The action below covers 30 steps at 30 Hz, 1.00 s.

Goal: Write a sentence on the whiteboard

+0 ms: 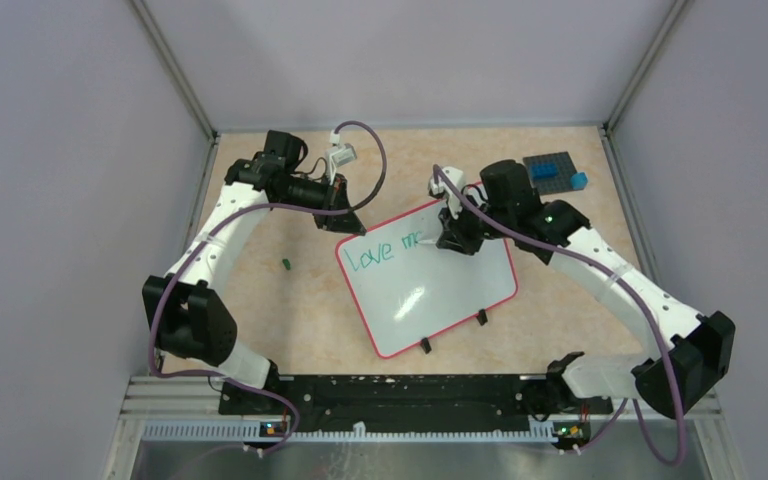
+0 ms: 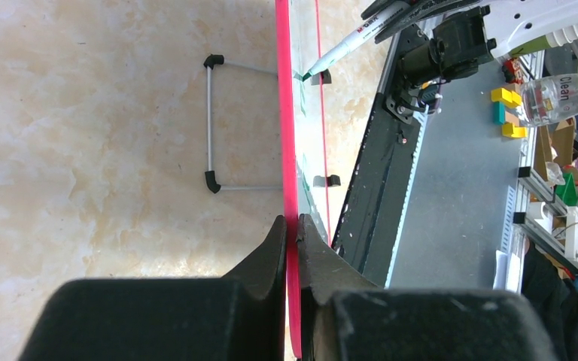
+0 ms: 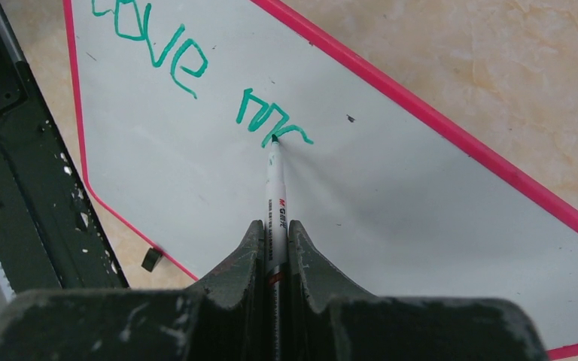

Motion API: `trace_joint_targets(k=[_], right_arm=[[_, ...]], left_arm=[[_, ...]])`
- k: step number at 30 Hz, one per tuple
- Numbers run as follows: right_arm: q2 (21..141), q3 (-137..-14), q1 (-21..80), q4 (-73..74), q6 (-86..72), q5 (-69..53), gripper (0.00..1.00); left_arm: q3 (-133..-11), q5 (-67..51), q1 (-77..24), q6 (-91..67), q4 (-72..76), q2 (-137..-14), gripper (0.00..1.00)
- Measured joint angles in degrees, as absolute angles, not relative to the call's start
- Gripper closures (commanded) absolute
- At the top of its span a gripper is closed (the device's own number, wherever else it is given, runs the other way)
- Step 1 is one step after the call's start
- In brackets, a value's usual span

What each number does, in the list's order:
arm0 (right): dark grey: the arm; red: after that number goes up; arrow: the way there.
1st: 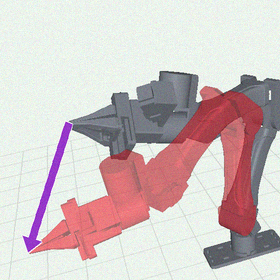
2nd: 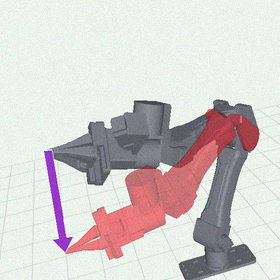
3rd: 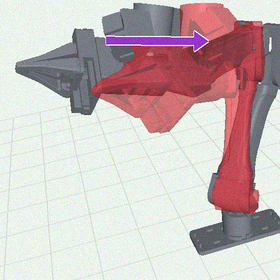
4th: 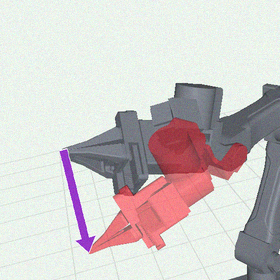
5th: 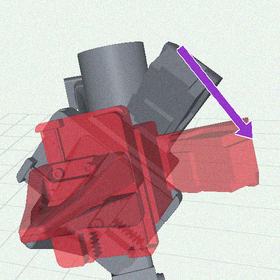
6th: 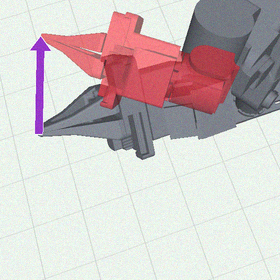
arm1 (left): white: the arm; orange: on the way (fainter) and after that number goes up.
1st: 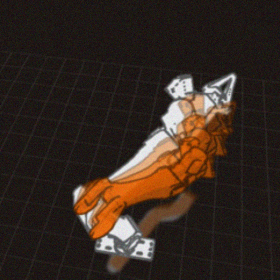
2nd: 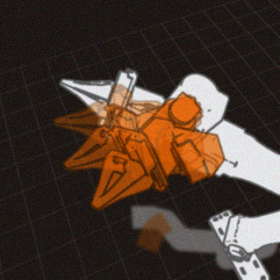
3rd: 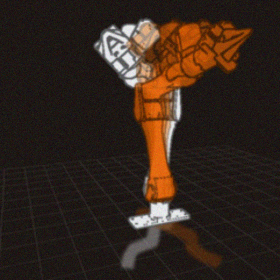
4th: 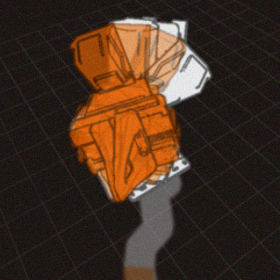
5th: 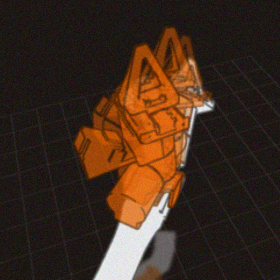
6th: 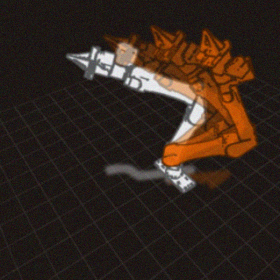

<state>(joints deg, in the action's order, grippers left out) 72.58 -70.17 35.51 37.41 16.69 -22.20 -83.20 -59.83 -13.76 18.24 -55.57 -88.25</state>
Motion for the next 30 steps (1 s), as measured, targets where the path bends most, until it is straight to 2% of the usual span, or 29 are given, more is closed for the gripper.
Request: trace_joint_targets(k=[30], right_arm=[[71.42,-71.44,34.26,38.11,17.41,-18.76,1.0]], left_arm=[[-83.2,-60.14,-13.76,18.2,-55.59,-88.25,1.0]])
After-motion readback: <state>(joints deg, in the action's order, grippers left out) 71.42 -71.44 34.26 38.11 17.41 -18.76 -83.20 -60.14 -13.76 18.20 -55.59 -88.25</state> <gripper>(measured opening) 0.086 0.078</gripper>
